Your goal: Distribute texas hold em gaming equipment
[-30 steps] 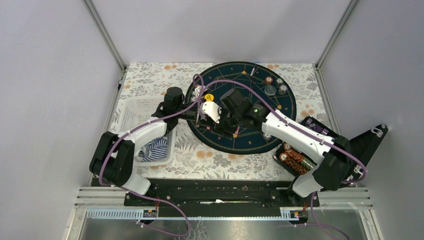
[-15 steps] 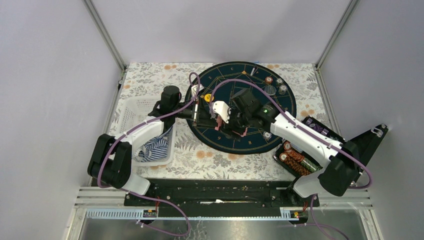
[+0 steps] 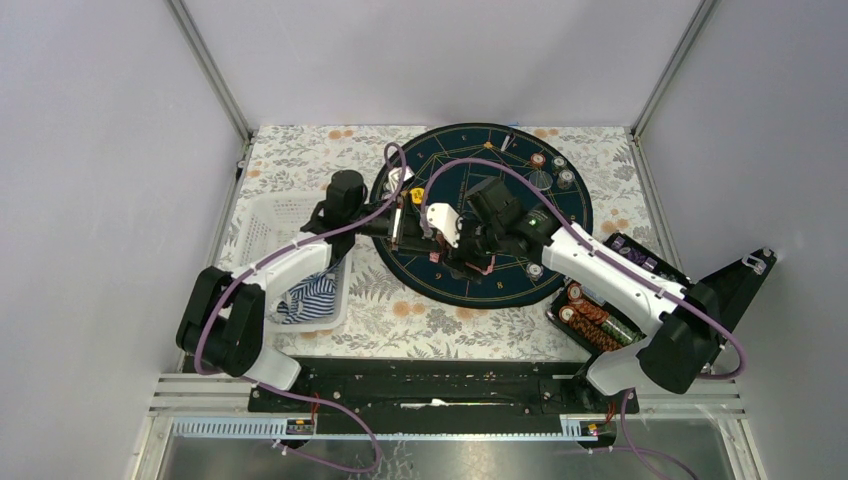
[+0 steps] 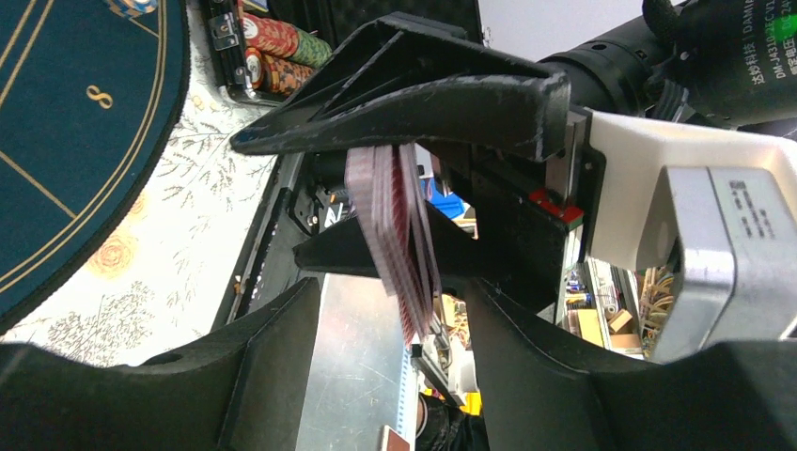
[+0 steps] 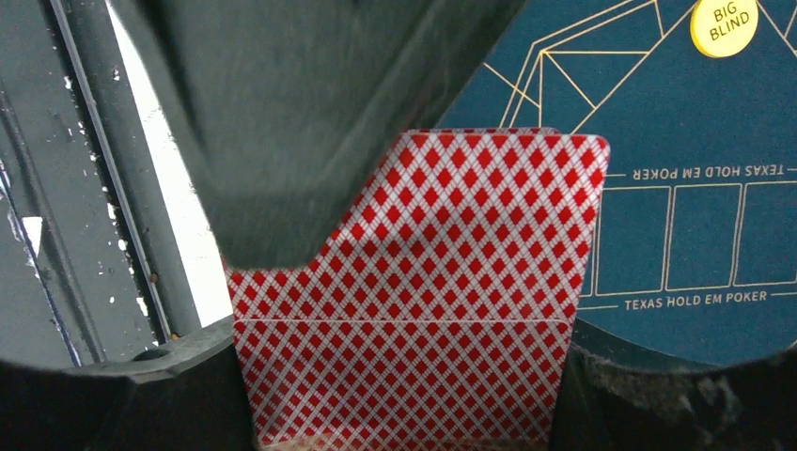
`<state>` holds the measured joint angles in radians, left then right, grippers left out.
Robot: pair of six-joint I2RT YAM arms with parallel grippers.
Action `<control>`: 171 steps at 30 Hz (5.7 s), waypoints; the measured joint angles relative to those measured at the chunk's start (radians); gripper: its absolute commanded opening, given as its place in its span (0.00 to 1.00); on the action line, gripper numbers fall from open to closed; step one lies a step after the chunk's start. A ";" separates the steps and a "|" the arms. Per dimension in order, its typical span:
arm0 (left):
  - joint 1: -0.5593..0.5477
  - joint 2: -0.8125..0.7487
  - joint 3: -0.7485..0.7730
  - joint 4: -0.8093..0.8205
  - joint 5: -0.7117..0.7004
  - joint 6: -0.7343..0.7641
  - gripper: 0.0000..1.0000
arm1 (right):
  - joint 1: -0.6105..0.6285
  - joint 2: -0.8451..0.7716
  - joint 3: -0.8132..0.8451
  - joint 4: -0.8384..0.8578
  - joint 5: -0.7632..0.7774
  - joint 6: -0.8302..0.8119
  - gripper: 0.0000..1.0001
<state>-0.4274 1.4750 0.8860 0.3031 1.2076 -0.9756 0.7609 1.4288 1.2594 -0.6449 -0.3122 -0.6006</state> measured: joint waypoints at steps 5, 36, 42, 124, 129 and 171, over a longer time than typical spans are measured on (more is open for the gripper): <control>-0.036 0.042 0.045 0.001 -0.006 -0.001 0.59 | 0.000 0.020 0.019 0.000 -0.017 0.000 0.08; -0.062 0.103 -0.010 0.222 -0.006 -0.196 0.00 | -0.073 -0.041 0.072 0.023 -0.108 0.026 1.00; -0.063 0.103 -0.010 0.231 -0.006 -0.206 0.00 | -0.072 -0.016 0.074 0.011 -0.151 0.013 1.00; 0.022 0.055 0.155 -0.359 -0.076 0.268 0.37 | -0.088 -0.026 -0.060 0.128 -0.093 0.050 0.03; 0.024 0.046 0.155 -0.361 -0.087 0.280 0.46 | -0.089 -0.026 -0.064 0.132 -0.093 0.050 0.04; 0.051 0.018 0.201 -0.423 -0.188 0.365 0.00 | -0.136 -0.028 -0.087 0.136 -0.090 0.074 0.03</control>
<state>-0.3763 1.4933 1.0870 -0.1196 1.0191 -0.6102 0.6247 1.4010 1.1725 -0.5091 -0.4026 -0.5262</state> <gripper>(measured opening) 0.005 0.715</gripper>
